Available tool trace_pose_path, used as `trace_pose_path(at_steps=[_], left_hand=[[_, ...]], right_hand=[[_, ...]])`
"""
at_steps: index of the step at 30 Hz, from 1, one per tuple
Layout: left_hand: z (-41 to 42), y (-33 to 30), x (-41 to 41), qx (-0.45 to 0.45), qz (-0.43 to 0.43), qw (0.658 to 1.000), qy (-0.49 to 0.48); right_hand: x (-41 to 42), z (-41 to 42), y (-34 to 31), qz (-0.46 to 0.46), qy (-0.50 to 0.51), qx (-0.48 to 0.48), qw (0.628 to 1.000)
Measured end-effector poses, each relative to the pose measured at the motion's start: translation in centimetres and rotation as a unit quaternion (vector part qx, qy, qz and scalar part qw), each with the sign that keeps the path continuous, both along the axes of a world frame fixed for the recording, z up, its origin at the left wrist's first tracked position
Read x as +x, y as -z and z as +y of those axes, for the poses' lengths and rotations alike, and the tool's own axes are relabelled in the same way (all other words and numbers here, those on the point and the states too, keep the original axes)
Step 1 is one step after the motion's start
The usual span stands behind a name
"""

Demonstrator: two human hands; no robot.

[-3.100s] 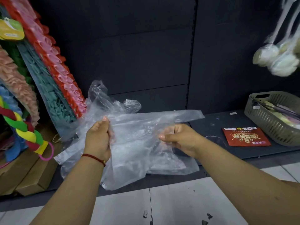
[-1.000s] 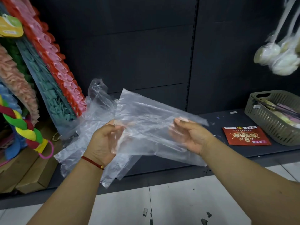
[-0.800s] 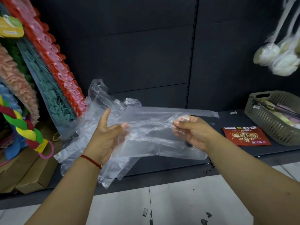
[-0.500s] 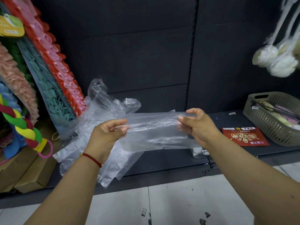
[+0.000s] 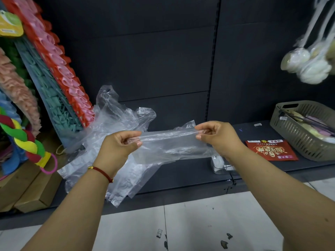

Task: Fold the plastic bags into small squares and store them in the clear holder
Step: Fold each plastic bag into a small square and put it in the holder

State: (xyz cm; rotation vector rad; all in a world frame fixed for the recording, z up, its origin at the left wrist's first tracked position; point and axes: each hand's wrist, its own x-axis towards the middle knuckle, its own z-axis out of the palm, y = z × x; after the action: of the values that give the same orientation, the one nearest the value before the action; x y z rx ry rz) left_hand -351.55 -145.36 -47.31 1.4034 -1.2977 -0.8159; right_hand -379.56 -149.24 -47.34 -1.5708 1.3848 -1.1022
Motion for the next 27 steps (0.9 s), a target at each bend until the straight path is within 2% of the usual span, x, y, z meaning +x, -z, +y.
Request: trace_pose_path(at_steps=[2,7,9,13,16,20,23,27], left_hand=[[0.0,-0.1,-0.1,-0.011,-0.056,0.998,-0.014],[-0.1,-0.1,-0.1,-0.033,-0.131,0.990,-0.042],[0.0,-0.3,-0.3,-0.037,-0.115,0.991,-0.051],[0.2,-0.3,-1.3,-0.042,-0.016,0.998,-0.035],[0.4,0.1,-2.5,-0.090,-0.038,0.993,-0.073],[0.7,0.3,-3.4,-0.141,-0.113,0.976,-0.121],[0.2,0.5,-2.7,-0.141,-0.121,0.975,-0.119],[-0.2,-0.2,-2.2,-0.132,-0.094,0.979,-0.122]], right_hand=[[-0.1,-0.1,0.0,0.025,0.014,-0.013,1.000],[0.0,-0.1,-0.1,0.067,0.050,-0.047,0.995],[0.0,-0.1,-0.1,0.065,0.051,-0.065,0.994],[0.1,0.1,-0.5,-0.038,-0.006,0.024,0.999],[0.8,0.4,-0.6,0.011,0.006,-0.002,1.000],[1.3,0.9,-0.5,0.089,0.043,-0.076,0.992],[1.1,1.0,-0.5,0.096,0.049,-0.108,0.988],[0.7,0.9,-0.9,0.063,0.045,-0.109,0.991]])
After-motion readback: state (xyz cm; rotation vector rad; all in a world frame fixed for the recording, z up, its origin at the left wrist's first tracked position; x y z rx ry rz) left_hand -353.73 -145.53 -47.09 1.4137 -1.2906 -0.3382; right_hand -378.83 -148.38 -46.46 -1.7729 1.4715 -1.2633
